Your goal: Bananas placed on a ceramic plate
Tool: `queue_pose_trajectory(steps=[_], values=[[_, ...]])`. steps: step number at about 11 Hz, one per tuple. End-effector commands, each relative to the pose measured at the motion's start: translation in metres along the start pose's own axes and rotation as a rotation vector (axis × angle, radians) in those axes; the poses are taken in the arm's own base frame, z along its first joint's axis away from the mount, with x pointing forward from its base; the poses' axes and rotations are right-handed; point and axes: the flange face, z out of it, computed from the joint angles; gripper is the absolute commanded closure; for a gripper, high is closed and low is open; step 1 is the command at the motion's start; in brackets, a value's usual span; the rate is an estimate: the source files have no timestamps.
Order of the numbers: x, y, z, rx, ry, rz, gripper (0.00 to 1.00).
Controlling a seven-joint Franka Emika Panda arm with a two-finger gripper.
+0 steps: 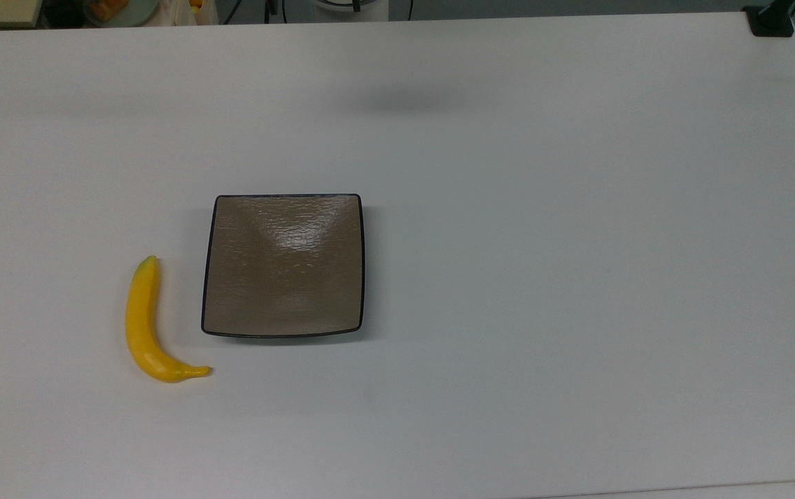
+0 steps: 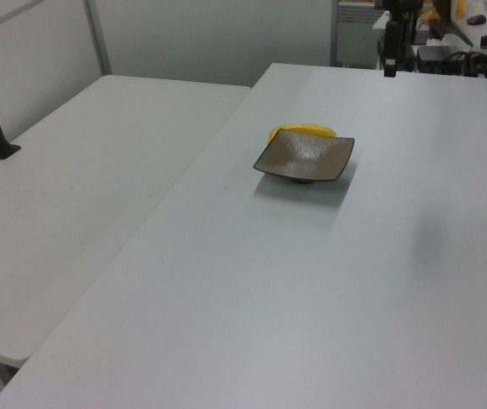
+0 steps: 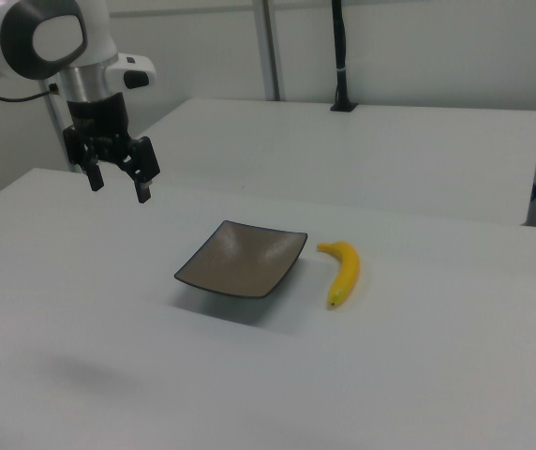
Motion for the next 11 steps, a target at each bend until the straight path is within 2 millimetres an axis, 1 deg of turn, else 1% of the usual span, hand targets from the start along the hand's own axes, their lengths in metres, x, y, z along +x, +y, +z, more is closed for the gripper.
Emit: queue_pose_trajectory(steps=[1, 2, 3, 5, 7, 8, 9, 10, 11], values=[[0.007, 0.002, 0.011, -0.008, 0.016, 0.004, 0.0], [0.014, 0.005, 0.02, -0.009, 0.004, 0.007, 0.0], [0.019, 0.015, 0.028, -0.011, -0.008, 0.002, 0.0], [0.033, 0.036, 0.036, -0.022, -0.019, -0.104, 0.0], [0.055, 0.071, 0.036, -0.027, -0.005, -0.185, 0.0], [0.061, 0.087, 0.045, -0.03, -0.018, -0.229, 0.0], [0.067, 0.108, 0.05, -0.028, -0.019, -0.261, 0.0], [0.079, 0.131, 0.049, -0.022, -0.003, -0.253, 0.0], [0.092, 0.147, 0.053, -0.037, 0.002, -0.238, 0.0]])
